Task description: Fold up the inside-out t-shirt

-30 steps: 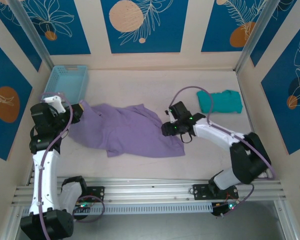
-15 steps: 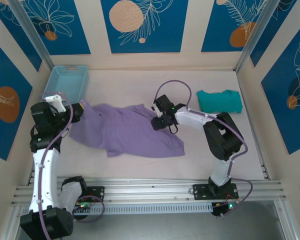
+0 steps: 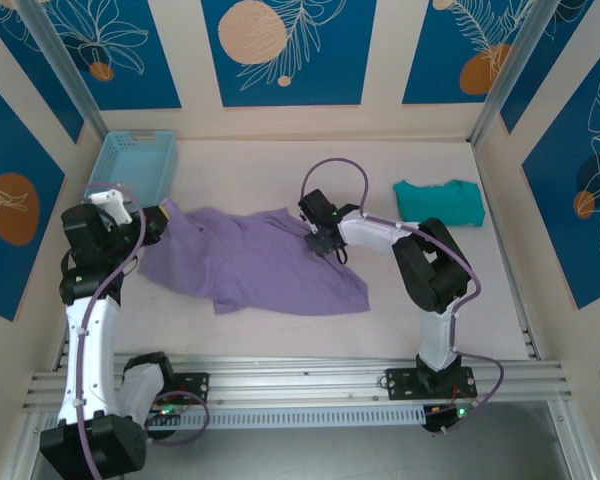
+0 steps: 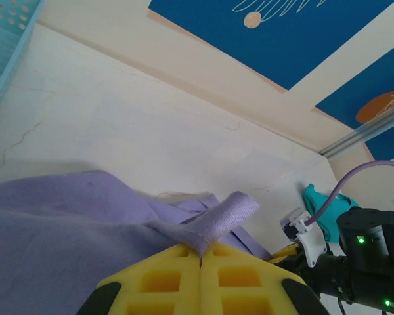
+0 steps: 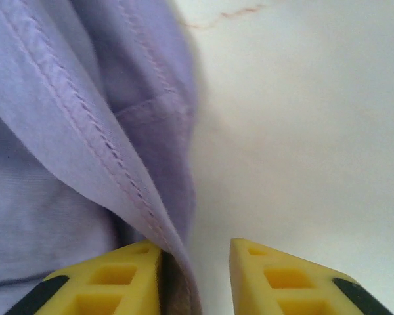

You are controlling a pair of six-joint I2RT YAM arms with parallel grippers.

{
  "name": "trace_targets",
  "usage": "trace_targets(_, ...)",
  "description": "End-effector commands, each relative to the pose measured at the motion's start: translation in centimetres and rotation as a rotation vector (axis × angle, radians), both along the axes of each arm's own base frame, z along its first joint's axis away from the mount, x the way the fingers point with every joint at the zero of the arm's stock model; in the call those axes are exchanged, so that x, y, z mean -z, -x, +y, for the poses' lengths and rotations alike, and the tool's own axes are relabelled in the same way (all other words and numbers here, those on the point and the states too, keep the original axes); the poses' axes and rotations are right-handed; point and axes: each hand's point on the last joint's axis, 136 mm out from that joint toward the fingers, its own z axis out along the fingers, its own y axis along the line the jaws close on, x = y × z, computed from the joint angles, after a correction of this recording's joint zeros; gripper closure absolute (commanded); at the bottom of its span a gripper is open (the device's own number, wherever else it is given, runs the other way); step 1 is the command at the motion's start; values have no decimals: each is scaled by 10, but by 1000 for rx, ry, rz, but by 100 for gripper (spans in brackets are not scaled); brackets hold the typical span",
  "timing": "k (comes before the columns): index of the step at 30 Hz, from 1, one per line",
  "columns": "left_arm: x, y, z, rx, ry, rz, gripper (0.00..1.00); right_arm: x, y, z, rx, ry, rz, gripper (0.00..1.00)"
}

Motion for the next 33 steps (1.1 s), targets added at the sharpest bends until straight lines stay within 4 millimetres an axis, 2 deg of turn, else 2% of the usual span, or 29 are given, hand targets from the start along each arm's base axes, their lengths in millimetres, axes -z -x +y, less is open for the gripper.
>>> trace_targets(1, -10, -2, -1, 18, 9, -41, 100, -19, -3, -25, 18, 87, -62, 65)
trace_targets(7, -10, -2, -1, 17, 9, -40, 100, -24, -12, -49, 82, 127, -90, 63)
trace_targets(12, -10, -2, -1, 19, 9, -38, 100, -27, -12, -57, 110, 109, -88, 63)
trace_targets(16, -10, -2, -2, 20, 11, -38, 100, -30, -6, -53, 118, -25, -47, 63)
trace_targets(20, -10, -2, -2, 21, 9, -39, 100, -35, 3, -38, 68, -196, 6, 60)
trace_targets(25, -11, -2, -2, 23, 12, -40, 100, -27, 11, -33, 17, -231, 64, 53)
trace_targets(33, -11, -2, -3, 26, 16, -39, 100, -16, 14, -28, -11, -244, 124, 53)
